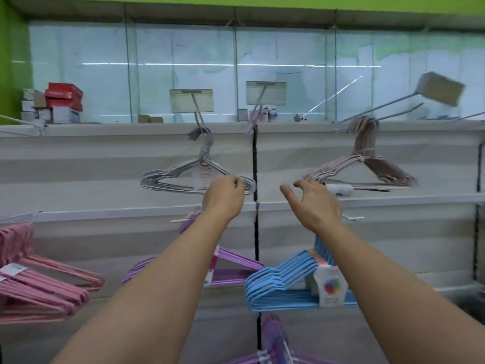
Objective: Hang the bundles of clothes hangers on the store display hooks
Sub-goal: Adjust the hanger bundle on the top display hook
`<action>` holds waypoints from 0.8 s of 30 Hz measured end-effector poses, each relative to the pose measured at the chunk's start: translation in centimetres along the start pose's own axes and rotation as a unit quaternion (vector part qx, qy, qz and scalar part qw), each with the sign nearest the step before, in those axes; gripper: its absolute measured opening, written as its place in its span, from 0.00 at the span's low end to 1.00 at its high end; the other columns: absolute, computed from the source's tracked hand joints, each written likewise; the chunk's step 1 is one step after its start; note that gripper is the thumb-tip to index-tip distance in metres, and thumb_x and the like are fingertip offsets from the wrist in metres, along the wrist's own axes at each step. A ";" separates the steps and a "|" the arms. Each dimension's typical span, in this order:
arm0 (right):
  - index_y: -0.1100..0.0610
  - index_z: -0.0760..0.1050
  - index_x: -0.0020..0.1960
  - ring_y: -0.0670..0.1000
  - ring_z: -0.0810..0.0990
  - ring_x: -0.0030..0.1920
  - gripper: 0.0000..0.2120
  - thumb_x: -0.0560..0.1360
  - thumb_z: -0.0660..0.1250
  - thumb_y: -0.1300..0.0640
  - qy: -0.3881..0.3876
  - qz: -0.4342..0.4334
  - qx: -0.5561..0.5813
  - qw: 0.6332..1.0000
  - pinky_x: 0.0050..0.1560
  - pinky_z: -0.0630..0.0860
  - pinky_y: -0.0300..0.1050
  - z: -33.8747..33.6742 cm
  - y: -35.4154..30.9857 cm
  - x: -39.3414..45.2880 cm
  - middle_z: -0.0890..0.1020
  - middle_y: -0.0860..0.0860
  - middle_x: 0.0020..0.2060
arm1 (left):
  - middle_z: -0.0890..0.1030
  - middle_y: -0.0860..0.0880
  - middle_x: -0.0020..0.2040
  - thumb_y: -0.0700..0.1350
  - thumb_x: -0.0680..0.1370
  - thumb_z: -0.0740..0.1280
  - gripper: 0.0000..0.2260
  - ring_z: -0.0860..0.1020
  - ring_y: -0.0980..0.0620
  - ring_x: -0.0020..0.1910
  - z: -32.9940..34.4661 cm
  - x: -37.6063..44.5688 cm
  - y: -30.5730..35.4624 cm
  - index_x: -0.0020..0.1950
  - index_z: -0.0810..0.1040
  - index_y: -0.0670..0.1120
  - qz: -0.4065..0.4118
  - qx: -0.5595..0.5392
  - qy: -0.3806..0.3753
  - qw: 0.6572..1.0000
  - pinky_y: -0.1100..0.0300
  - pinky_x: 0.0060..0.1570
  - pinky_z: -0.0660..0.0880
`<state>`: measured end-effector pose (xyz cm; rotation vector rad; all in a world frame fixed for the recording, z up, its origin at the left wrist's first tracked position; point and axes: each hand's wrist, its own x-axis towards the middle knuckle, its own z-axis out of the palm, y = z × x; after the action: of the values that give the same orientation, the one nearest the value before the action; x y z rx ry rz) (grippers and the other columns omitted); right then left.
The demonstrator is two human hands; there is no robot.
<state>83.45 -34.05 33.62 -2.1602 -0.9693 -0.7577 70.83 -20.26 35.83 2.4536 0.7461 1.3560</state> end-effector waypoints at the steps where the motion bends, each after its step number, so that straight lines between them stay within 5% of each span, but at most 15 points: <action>1: 0.53 0.72 0.67 0.56 0.71 0.66 0.29 0.78 0.51 0.35 0.012 0.013 -0.004 1.000 0.61 0.68 0.51 -0.8 1.3 -0.1 0.75 0.53 0.65 | 0.80 0.39 0.44 0.49 0.82 0.55 0.18 0.77 0.39 0.46 0.6 -0.2 0.9 0.33 0.69 0.46 0.004 -0.001 -0.006 1.000 0.54 0.39 0.65; 6: 0.54 0.75 0.63 0.58 0.75 0.61 0.28 0.78 0.50 0.35 0.060 0.069 -0.036 0.995 0.56 0.70 0.52 -3.9 8.5 0.1 0.78 0.55 0.60 | 0.72 0.46 0.33 0.51 0.83 0.53 0.21 0.72 0.42 0.38 4.0 -0.4 6.5 0.30 0.66 0.46 0.015 -0.006 -0.033 0.999 0.56 0.35 0.63; 11: 0.54 0.76 0.64 0.58 0.74 0.62 0.28 0.79 0.50 0.37 0.075 0.078 -0.060 0.992 0.60 0.68 0.52 -6.5 15.4 2.2 0.79 0.55 0.60 | 0.81 0.42 0.53 0.53 0.83 0.53 0.18 0.77 0.41 0.52 9.0 0.6 12.3 0.50 0.79 0.46 0.026 0.002 -0.050 0.998 0.55 0.45 0.69; 15: 0.54 0.75 0.63 0.59 0.74 0.60 0.25 0.79 0.52 0.39 0.064 0.064 -0.088 0.992 0.60 0.67 0.52 -7.7 20.4 5.1 0.79 0.57 0.58 | 0.75 0.43 0.66 0.54 0.83 0.53 0.19 0.72 0.41 0.64 12.8 2.0 15.6 0.70 0.70 0.49 0.001 0.033 -0.064 0.997 0.50 0.59 0.69; 24: 0.54 0.62 0.73 0.56 0.66 0.68 0.24 0.80 0.55 0.44 0.007 0.015 -0.102 0.995 0.66 0.63 0.50 -6.0 27.5 11.9 0.71 0.54 0.69 | 0.65 0.44 0.74 0.57 0.82 0.50 0.24 0.63 0.42 0.72 18.0 6.4 17.1 0.77 0.58 0.52 -0.035 0.118 -0.053 0.991 0.45 0.70 0.61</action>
<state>110.50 -47.80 37.20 -2.3346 -0.8826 -0.8899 94.25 -30.55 38.20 2.6248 1.0083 1.1611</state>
